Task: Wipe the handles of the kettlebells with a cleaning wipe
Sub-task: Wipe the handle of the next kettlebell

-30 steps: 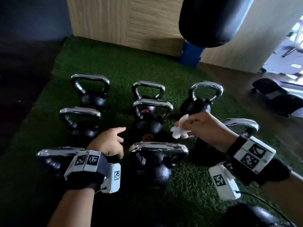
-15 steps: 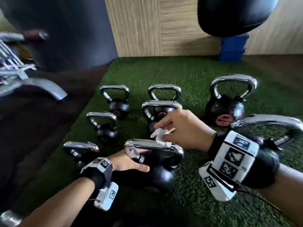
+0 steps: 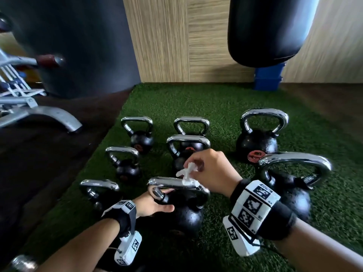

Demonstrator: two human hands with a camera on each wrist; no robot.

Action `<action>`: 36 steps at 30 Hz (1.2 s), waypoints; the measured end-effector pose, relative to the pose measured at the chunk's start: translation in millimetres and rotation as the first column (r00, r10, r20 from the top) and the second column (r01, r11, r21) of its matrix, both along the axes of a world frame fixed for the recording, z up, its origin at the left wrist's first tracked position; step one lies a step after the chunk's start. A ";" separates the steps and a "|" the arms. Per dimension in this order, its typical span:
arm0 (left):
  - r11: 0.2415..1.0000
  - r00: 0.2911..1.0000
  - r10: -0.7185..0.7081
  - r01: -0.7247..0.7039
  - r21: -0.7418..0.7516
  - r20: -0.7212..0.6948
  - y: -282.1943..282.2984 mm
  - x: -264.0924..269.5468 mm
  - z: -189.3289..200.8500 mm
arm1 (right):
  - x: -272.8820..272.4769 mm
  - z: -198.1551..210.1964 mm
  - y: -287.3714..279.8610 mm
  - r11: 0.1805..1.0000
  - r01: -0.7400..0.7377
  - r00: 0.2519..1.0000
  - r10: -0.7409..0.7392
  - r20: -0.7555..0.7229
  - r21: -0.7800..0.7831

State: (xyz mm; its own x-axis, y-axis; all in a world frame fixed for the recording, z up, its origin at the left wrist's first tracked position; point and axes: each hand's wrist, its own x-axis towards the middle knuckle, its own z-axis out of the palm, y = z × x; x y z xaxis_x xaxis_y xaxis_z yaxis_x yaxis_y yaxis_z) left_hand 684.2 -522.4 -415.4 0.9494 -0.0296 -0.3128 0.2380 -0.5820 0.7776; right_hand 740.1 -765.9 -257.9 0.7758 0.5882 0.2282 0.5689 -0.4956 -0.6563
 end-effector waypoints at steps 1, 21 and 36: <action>1.000 1.000 0.011 -0.011 -0.009 0.010 1.0 0.3 -1.9 | -3.0 -1.6 3.4 1.000 0.011 1.000 -0.011 0.003 0.001; 0.999 0.991 0.029 -0.031 0.013 0.133 15.3 2.6 -31.3 | -31.9 -33.7 36.2 0.978 0.052 0.981 -0.012 0.194 -0.203; 1.000 0.990 0.028 -0.029 0.005 0.142 10.9 -0.5 -25.1 | -47.5 -61.6 21.6 0.953 0.287 0.909 -0.302 0.288 0.095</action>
